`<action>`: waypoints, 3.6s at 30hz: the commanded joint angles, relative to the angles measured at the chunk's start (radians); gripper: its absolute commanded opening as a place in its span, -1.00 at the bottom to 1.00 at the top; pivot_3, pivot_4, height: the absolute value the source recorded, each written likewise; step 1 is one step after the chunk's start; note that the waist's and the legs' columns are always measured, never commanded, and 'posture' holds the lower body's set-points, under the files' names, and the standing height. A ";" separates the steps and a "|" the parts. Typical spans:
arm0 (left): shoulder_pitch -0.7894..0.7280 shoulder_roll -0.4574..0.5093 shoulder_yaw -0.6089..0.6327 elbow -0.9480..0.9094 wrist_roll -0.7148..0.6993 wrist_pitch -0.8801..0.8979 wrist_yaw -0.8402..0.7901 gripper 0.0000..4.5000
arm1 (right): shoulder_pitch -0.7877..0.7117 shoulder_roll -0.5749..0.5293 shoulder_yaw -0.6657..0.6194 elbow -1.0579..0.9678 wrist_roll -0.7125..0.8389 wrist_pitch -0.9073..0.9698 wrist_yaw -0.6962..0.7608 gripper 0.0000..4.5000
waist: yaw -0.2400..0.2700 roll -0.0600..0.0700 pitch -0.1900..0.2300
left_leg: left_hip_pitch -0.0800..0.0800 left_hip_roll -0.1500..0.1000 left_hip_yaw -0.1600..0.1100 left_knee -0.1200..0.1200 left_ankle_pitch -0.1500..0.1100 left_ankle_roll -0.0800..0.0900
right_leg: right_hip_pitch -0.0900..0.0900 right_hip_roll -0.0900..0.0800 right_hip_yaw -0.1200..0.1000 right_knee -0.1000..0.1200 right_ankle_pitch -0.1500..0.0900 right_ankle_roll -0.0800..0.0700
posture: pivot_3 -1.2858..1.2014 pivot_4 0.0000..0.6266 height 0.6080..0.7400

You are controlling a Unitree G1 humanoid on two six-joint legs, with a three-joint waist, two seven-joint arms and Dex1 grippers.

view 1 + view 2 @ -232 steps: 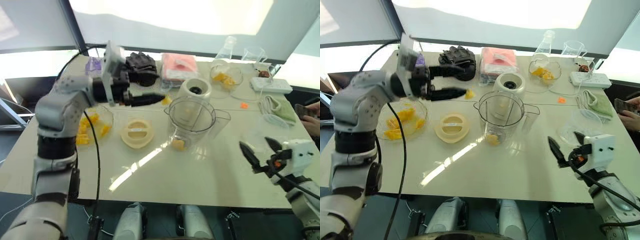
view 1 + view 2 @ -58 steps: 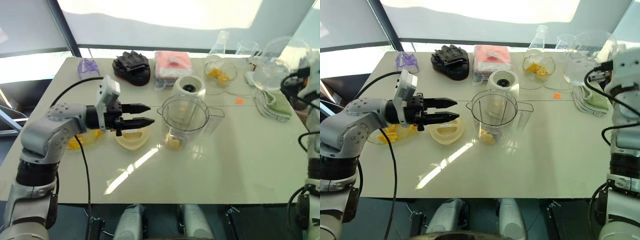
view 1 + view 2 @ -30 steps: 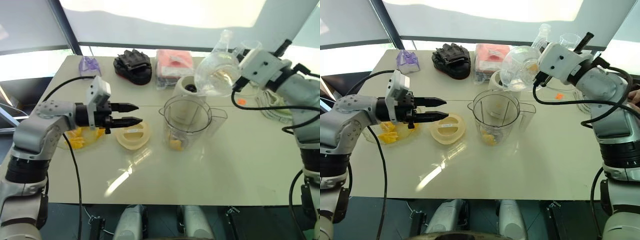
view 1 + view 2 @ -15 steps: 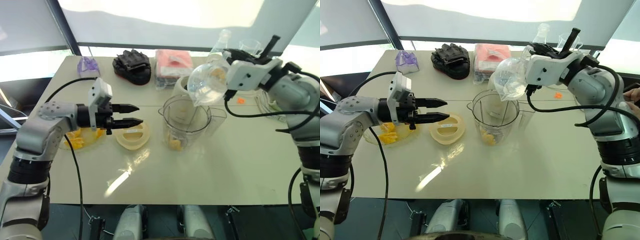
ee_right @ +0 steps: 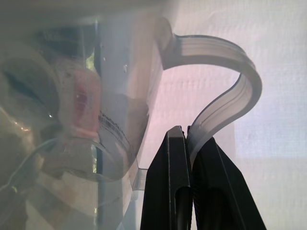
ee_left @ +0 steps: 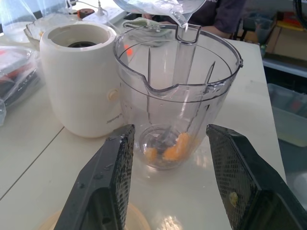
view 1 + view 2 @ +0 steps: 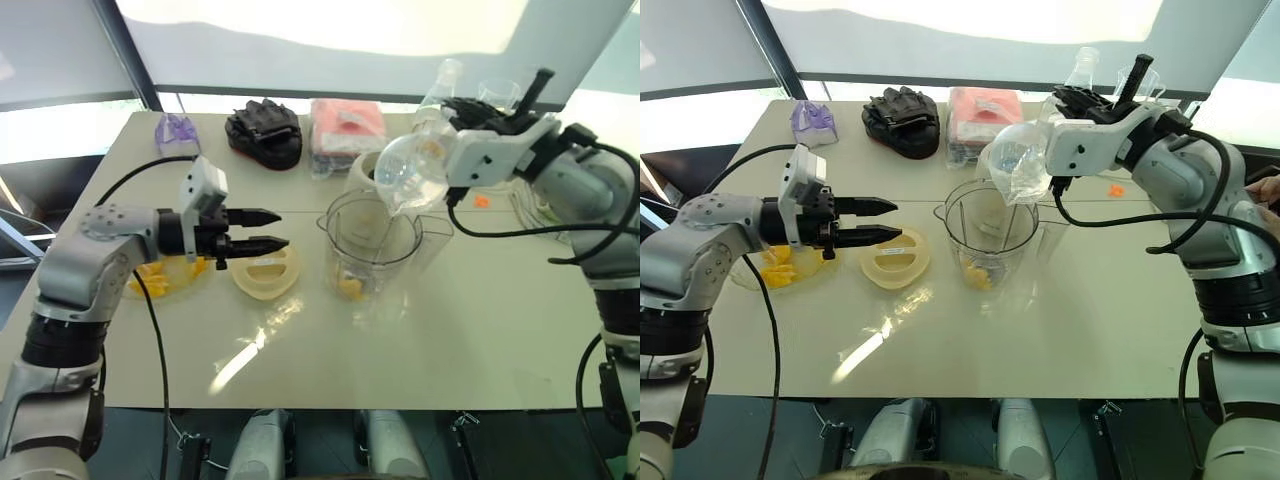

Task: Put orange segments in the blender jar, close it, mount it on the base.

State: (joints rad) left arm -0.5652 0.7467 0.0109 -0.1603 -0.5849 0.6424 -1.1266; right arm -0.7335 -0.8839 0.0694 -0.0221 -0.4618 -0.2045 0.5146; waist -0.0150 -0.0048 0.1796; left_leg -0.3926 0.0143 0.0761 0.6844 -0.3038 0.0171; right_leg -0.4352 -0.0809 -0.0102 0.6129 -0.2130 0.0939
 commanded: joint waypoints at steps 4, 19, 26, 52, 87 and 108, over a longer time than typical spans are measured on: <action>-0.027 -0.001 0.002 -0.014 0.001 -0.008 0.001 0.09 | -0.020 0.021 -0.057 -0.006 0.048 0.041 -0.011 -0.99 | 0.000 0.000 0.000 | 0.000 0.000 0.000 0.000 0.000 0.000 | 0.000 0.000 0.000 0.000 0.000 0.000 | 0.03 -0.52 1.00; -0.062 -0.014 0.010 -0.002 -0.026 0.013 -0.005 0.09 | 0.107 0.256 -0.404 -0.215 0.522 0.685 -0.054 -0.99 | 0.003 0.000 0.000 | 0.000 0.000 -0.001 0.000 0.000 0.000 | 0.000 0.000 0.001 0.001 0.002 0.003 | 0.03 -0.52 1.00; -0.045 -0.007 -0.005 0.028 0.010 -0.008 -0.006 0.09 | 0.228 0.304 -0.600 -0.195 0.523 0.779 -0.257 -0.99 | 0.006 -0.001 0.000 | 0.000 0.000 0.000 0.000 0.000 0.000 | 0.000 0.000 0.000 0.001 0.002 0.003 | 0.03 -0.52 1.00; 0.168 -0.026 -0.015 -0.180 -0.008 0.069 0.133 0.09 | 0.456 0.546 -0.527 0.409 0.467 0.276 -0.654 -0.99 | -0.006 0.000 -0.001 | 0.003 0.000 0.000 0.000 0.000 0.000 | 0.001 0.001 0.006 0.003 0.001 0.001 | 0.03 -0.52 1.00; -0.182 0.025 -0.237 0.536 0.414 -0.472 -0.091 0.09 | 1.241 0.459 -0.629 -0.666 0.853 0.649 -0.246 0.99 | 0.001 -0.002 -0.003 | 0.005 0.000 0.000 -0.001 0.000 0.000 | 0.001 0.002 0.005 0.002 0.000 0.000 | 0.03 -0.52 1.00; -0.618 -0.224 -0.400 1.411 0.828 -0.926 -0.257 0.09 | 1.416 0.158 -0.643 -1.025 1.572 0.788 -0.323 0.99 | 0.031 -0.024 -0.003 | 0.000 0.001 0.000 0.001 -0.003 0.005 | 0.000 0.000 0.005 -0.003 0.000 0.000 | 0.03 -0.52 1.00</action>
State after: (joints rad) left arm -1.1548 0.5305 -0.3826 1.2541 0.2201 -0.2621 -1.3911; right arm 0.6880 -0.7186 -0.5937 -1.0197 1.0948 0.6044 0.2212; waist 0.0160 -0.0285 0.1767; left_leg -0.3924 0.0153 0.0762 0.6850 -0.3071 0.0223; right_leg -0.4351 -0.0810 -0.0058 0.6102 -0.2130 0.0938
